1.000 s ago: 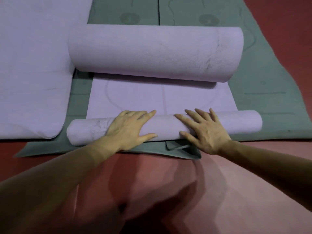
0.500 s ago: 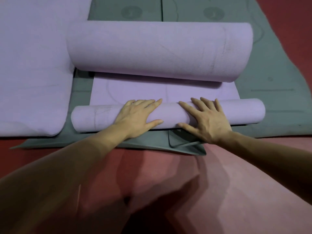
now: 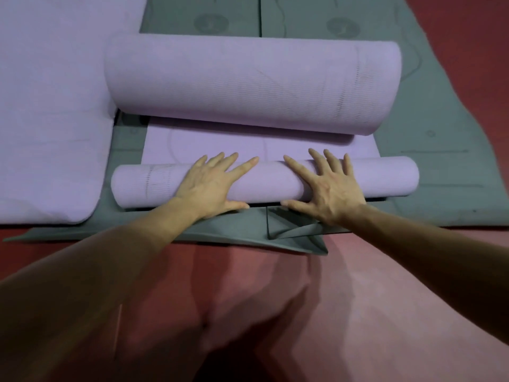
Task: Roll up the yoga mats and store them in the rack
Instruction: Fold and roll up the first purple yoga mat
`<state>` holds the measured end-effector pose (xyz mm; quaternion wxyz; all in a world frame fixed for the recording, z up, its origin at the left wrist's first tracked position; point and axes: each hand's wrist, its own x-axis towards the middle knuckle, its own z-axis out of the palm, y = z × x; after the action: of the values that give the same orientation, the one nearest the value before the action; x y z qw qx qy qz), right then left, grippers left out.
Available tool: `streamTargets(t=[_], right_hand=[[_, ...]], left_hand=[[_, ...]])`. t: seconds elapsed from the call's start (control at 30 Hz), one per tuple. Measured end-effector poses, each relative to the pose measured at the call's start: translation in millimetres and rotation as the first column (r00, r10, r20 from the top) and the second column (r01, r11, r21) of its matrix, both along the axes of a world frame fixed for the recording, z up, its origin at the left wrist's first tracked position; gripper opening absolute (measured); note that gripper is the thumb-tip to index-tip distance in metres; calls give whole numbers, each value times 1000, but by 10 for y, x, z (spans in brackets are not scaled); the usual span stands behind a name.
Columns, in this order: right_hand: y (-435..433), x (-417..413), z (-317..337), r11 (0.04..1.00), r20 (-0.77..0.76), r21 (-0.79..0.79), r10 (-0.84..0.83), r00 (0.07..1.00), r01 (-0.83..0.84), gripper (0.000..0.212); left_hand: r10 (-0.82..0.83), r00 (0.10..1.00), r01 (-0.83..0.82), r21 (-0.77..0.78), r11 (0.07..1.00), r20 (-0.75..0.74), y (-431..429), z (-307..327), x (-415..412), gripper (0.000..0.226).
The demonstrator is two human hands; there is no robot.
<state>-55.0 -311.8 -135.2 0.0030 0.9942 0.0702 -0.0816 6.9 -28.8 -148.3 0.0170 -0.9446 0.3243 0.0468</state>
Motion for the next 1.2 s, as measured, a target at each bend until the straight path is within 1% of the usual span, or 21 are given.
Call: streamTargets(t=[0.1, 0.2, 0.43, 0.53, 0.57, 0.6, 0.67, 0.7, 0.77, 0.87, 0.9, 1.03, 1.2], right_hand=[[6, -13, 20, 998, 11, -53, 33, 999, -32, 92], [4, -37, 49, 998, 49, -51, 44, 998, -42, 87], [-3, -571, 126, 979, 116, -57, 200, 973, -195, 81], [4, -690, 204, 980, 121, -26, 201, 972, -200, 81], [0, -681, 215, 981, 110, -24, 196, 974, -195, 82], [3, -654, 217, 982, 87, -24, 191, 978, -189, 83], [6, -588, 200, 984, 5, -23, 178, 984, -178, 86], [5, -561, 183, 984, -39, -26, 174, 984, -175, 88], [-15, -509, 160, 984, -91, -29, 172, 981, -175, 92], [-54, -405, 162, 984, -127, -17, 176, 976, -179, 94], [-58, -365, 165, 982, -132, -13, 186, 974, -190, 94], [-78, -277, 164, 979, -130, -16, 198, 972, -202, 91], [43, -301, 161, 986, -61, 7, 165, 984, -165, 86]], left_hand=[[-23, 1000, 23, -8, 1000, 12, -10, 37, 27, 97], [-31, 998, 33, -43, 999, 52, -28, 75, -38, 91], [-103, 992, 113, -141, 984, 76, 140, 83, -642, 82], [-98, 989, 114, -153, 982, 107, 179, 144, -764, 82], [-85, 994, 95, -143, 985, 69, 165, 175, -762, 82], [-64, 998, 63, -125, 990, -1, 144, 202, -747, 84], [-35, 991, 27, -66, 997, -132, 107, 175, -709, 88], [-30, 988, 22, -50, 999, -152, 96, 150, -699, 90], [-26, 991, 18, -60, 998, -134, 101, 116, -692, 93], [-22, 1000, 21, -94, 995, -5, 129, 70, -765, 90], [-6, 1000, 7, -99, 995, 15, 119, 54, -798, 90], [49, 999, -49, -62, 997, -14, 37, 23, -773, 91], [48, 997, -49, -14, 999, -64, 47, 60, -553, 98]])
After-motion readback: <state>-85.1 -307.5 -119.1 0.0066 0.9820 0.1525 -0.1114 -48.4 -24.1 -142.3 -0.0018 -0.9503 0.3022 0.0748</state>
